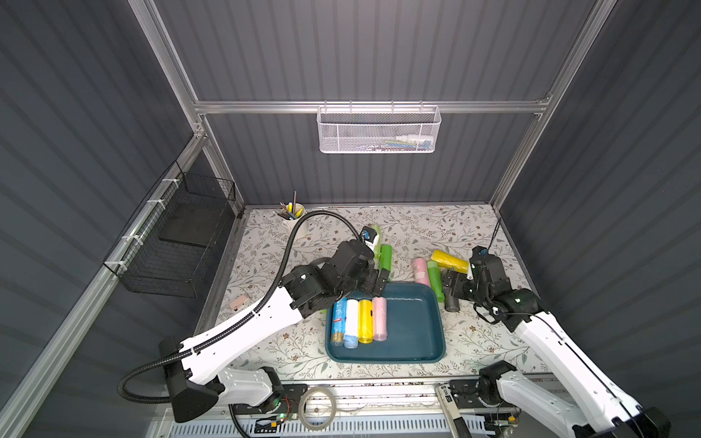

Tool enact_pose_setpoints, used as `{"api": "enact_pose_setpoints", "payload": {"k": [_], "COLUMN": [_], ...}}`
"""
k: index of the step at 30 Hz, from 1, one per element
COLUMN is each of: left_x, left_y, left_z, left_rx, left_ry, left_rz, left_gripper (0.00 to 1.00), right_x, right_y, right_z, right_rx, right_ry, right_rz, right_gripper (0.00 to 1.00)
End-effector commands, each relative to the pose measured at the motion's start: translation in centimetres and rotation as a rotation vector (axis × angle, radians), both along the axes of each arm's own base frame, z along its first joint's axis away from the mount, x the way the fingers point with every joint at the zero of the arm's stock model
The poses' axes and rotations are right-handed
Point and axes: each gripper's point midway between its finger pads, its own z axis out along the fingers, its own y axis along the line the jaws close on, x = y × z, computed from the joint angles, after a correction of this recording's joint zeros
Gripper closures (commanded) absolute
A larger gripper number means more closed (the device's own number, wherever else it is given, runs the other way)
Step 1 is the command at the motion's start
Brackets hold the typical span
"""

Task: Put the roll of trash bags into the storage box
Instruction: Pick up the roll of trash bags from the center of the board.

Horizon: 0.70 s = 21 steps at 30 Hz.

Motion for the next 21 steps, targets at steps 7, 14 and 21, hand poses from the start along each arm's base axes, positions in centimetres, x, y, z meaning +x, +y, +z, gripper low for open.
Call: {"api": "enact_pose_setpoints", "payload": {"k": [7,14,21], "left_x": [-3.4,-3.5,1.9], "left_y": [-7.1,-5.9,-3.7], "left_z": [-1.1,-3.8,-7.8], "left_rx": [-0.128,-0.086,0.175], "left_ry": [-0.081,-0.133,-0.055], "left_rz": [-0.487,-0.491,-0.204], "left_gripper": [0.00,0.00,0.00], "right_x": [-1.3,0.0,2.1], "right_y": [-11.3,-15.7,-15.1], "right_z": [-1.6,-5.7,-8.8], "right_rx": [-0.140,-0.231,-0.196], "right_ry": [0.238,0.486,0.563], "right_rz": [-0.351,-0.311,-0.119], "right_gripper": [0.07,0.06,0.09]}}
